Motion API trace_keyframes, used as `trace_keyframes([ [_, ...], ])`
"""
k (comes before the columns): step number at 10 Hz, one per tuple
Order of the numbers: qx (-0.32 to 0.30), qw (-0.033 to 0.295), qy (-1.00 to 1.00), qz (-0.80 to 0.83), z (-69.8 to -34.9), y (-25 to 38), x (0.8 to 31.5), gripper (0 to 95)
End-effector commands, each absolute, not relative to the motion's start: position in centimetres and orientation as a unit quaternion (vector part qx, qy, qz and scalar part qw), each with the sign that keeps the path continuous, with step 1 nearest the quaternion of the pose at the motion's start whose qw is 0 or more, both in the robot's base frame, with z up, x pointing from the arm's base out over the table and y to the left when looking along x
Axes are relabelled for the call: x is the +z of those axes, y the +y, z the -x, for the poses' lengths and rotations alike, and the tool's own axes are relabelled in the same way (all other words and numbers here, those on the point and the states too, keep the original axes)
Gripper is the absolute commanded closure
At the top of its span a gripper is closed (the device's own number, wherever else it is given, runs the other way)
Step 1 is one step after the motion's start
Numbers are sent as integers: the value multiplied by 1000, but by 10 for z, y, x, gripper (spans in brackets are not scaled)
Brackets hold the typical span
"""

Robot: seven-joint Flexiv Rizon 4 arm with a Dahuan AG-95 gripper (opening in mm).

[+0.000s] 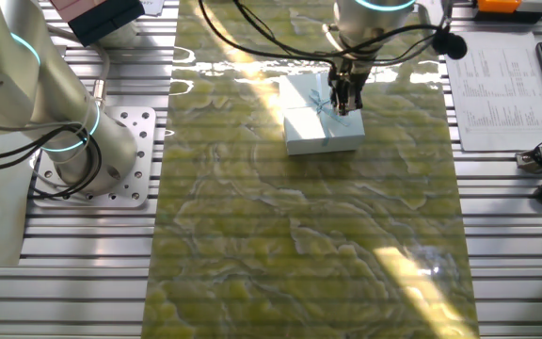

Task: Open a box

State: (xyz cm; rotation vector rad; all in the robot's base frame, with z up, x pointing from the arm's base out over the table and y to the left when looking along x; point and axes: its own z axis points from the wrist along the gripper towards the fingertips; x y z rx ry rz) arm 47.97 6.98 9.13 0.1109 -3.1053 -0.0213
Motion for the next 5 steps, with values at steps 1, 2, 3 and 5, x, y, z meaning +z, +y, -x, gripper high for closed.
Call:
trace_keyframes([
  [1,-4,19,-999,-36,-478,71,90,570],
  [2,-6,22,-999,-30,-478,71,90,570],
  [3,-10,29,-999,-23,-478,71,90,570],
  [5,-8,32,-999,-28,-478,71,90,570],
])
